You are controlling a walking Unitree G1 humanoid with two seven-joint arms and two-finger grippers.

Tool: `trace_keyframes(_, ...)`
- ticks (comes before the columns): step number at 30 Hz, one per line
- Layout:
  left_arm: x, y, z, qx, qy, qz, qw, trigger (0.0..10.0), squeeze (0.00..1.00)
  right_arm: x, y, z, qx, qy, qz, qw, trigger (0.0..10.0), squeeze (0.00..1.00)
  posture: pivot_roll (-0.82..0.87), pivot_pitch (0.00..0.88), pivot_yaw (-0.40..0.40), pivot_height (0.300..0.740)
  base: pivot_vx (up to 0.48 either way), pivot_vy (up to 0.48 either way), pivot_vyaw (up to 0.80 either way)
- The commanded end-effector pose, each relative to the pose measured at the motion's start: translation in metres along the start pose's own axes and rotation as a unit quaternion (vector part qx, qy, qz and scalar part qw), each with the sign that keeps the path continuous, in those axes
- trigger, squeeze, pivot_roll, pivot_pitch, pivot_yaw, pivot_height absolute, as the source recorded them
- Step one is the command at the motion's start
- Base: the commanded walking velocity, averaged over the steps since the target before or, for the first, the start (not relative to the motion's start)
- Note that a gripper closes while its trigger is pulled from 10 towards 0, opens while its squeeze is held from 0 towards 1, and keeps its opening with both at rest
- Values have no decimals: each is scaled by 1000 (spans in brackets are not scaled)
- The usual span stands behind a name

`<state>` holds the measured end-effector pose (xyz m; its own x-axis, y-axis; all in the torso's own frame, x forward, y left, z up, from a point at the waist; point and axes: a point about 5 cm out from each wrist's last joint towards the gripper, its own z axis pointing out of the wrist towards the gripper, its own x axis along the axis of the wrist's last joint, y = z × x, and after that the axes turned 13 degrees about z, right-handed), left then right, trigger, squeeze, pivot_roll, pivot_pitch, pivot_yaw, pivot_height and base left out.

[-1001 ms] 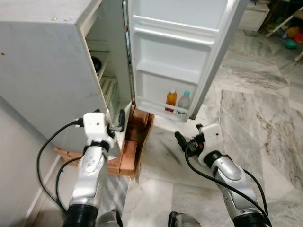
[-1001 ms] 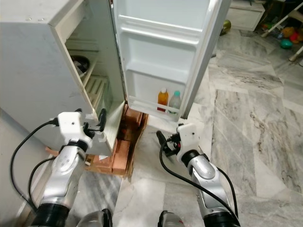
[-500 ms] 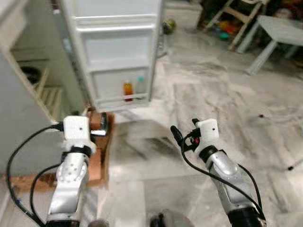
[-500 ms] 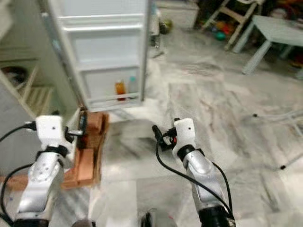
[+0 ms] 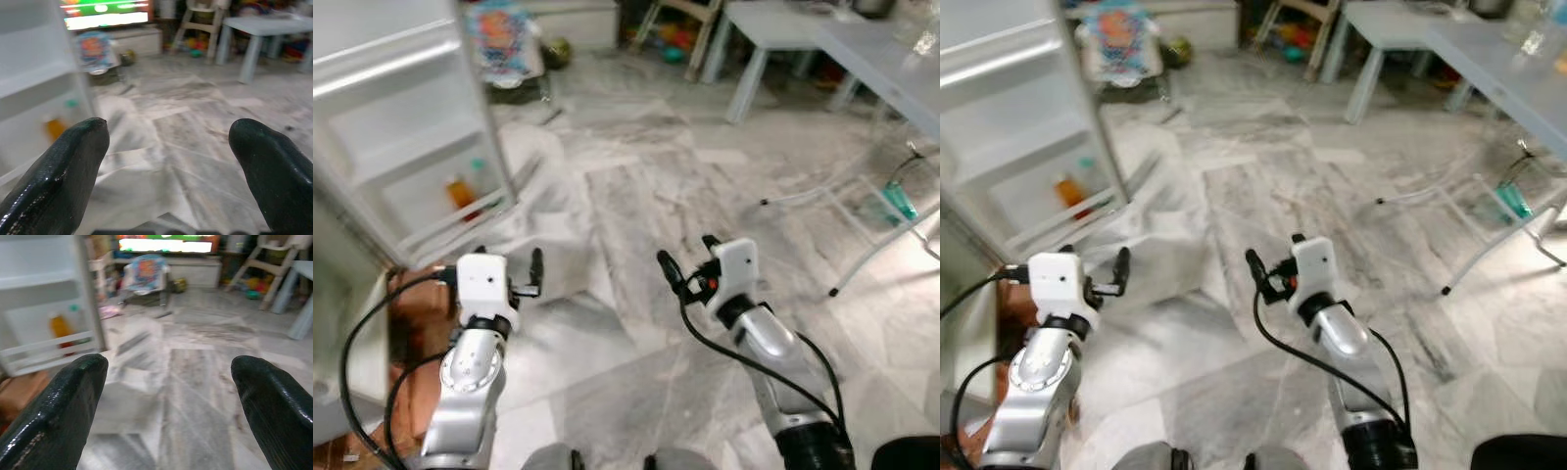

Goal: Restocking fridge

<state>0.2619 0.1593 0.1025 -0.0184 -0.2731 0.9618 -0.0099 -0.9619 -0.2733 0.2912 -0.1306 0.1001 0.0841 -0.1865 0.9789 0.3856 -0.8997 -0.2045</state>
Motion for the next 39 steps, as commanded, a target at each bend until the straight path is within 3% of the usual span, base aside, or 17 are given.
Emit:
trace_keyframes(1, -5, 2, -1, -4, -11, 3, 1000, 10000, 0, 1, 3, -1, -7, 4, -7, 1000, 10000, 0, -15, 101, 0, 740, 446, 0, 0)
trace_keyframes(14, -11, 9, -3, -5, -23, -4, 1000, 10000, 0, 1, -2, -4, 0, 19, -9, 1000, 10000, 0, -30, 78, 1, 740, 463, 0, 68)
trace_keyframes(19, -23, -4, -10, 38, -42, 20, 998, 10000, 0, 2, -1, -4, -9, 27, -10, 1000, 10000, 0, -30, 63, 0, 740, 472, 0, 656)
trace_keyframes(23, -31, -17, -12, 88, -65, 1, 994, 10000, 0, 6, 3, -3, -20, 38, -9, 999, 10000, 0, -28, 57, -1, 740, 472, 0, 713)
trace_keyframes(27, -29, -21, -10, 103, -60, 9, 993, 10000, 0, 14, 10, 2, -55, 58, 3, 997, 10000, 0, -25, 53, -3, 740, 472, 0, 166)
trace_keyframes(32, -22, -23, -8, 114, -45, 15, 992, 10000, 0, 23, 31, 3, -137, 68, -15, 988, 10000, 0, -20, 62, -5, 740, 471, 0, 0)
trace_keyframes(34, -18, -20, -9, 101, -37, 14, 994, 10000, 0, 22, 37, 4, -166, 65, 4, 984, 10000, 0, -18, 68, -6, 740, 463, 0, 0)
trace_keyframes(39, -12, -14, -10, 71, -18, 36, 997, 10000, 0, 23, 36, 4, -170, 70, 2, 983, 10000, 0, -20, 84, -5, 740, 406, -123, 0)
